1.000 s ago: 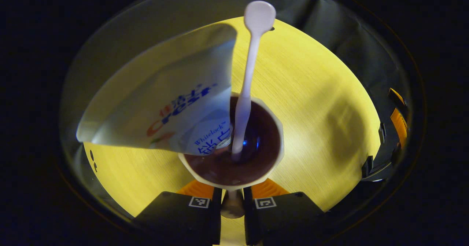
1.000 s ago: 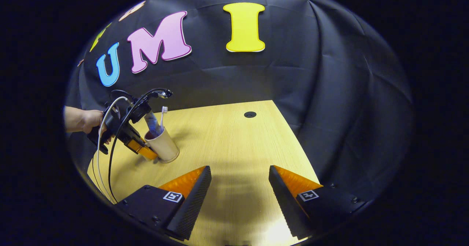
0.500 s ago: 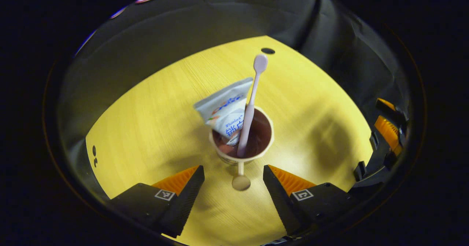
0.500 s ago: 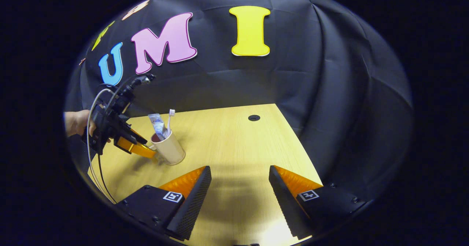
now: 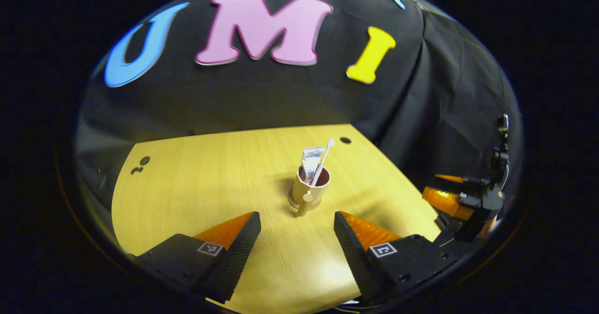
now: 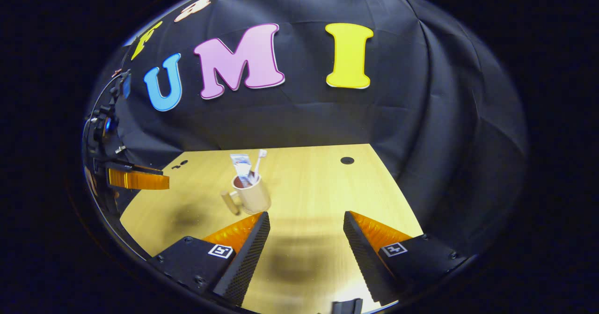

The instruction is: Put the toothbrush and toothpaste on the desktop into the cup, then pick up the cup and place it on the coaster on the desktop.

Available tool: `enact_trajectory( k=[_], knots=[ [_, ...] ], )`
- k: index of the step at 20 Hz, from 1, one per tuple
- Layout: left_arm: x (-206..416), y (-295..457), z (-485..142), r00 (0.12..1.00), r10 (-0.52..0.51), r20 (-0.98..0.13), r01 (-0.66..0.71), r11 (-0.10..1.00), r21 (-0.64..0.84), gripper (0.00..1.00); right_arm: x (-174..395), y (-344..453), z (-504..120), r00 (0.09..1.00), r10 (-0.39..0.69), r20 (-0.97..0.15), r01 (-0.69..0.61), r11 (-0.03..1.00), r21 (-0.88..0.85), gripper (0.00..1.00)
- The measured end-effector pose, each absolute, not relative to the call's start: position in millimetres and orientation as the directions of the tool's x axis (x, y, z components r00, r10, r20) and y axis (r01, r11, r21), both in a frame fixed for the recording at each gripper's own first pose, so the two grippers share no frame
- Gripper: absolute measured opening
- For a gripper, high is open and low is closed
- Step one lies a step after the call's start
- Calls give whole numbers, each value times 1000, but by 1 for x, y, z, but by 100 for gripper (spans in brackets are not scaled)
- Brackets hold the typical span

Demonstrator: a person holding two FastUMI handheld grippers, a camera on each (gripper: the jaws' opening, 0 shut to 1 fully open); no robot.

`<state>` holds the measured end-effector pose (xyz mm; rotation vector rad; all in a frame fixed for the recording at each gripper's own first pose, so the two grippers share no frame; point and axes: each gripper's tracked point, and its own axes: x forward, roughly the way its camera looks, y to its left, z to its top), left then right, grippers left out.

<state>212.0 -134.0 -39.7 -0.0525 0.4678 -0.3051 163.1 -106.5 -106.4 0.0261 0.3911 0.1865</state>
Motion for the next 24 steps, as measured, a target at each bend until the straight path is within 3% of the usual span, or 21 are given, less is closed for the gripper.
enact_trajectory(
  k=[5,16,24],
  knots=[
    [131,-58,-50,950,-137,-280,114,989,-98,98,114,-54,-88,904,217,-368,-187,975,116,97],
    [19,-31,-41,984,-166,-65,165,986,-30,98,19,19,-77,924,230,-304,-207,972,109,98],
    [18,-32,-68,970,-189,-151,186,982,-31,97,-16,18,-84,933,184,-309,-160,982,101,98]
  ],
)
